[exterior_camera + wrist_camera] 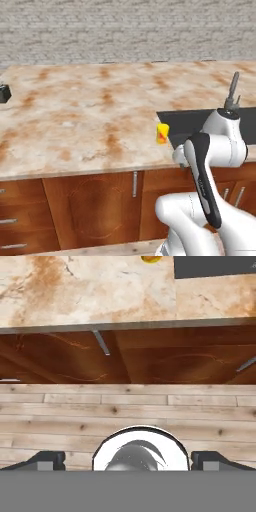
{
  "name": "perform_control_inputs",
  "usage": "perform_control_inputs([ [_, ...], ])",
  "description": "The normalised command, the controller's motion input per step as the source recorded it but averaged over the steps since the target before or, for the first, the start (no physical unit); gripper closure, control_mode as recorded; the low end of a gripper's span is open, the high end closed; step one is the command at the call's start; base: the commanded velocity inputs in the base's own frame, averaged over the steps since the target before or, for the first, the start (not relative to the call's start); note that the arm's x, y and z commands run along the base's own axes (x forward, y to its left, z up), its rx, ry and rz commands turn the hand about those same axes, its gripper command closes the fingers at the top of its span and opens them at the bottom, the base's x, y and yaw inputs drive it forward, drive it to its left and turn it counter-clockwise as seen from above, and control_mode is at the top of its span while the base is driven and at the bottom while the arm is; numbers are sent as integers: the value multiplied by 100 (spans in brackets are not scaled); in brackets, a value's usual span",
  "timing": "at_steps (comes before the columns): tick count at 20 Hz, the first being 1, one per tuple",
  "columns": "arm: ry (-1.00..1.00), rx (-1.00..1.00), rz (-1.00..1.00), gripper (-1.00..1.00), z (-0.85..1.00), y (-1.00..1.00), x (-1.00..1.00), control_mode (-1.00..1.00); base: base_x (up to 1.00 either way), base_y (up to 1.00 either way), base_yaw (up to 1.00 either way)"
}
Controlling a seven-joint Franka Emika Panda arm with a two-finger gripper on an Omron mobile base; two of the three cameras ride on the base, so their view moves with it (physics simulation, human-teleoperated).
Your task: Pick the cup and bowl from the counter and place them on the counter next to the sink.
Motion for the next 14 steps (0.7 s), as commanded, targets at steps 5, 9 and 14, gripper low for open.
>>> perform_control_inputs([
  [5, 0, 0, 0, -100, 0, 0, 0, 100, -25, 7, 7],
  [9, 0, 0, 0, -100, 0, 0, 0, 100, -1, 22, 68],
  [14, 0, 0, 0, -100, 0, 0, 0, 100, -3, 19, 94],
])
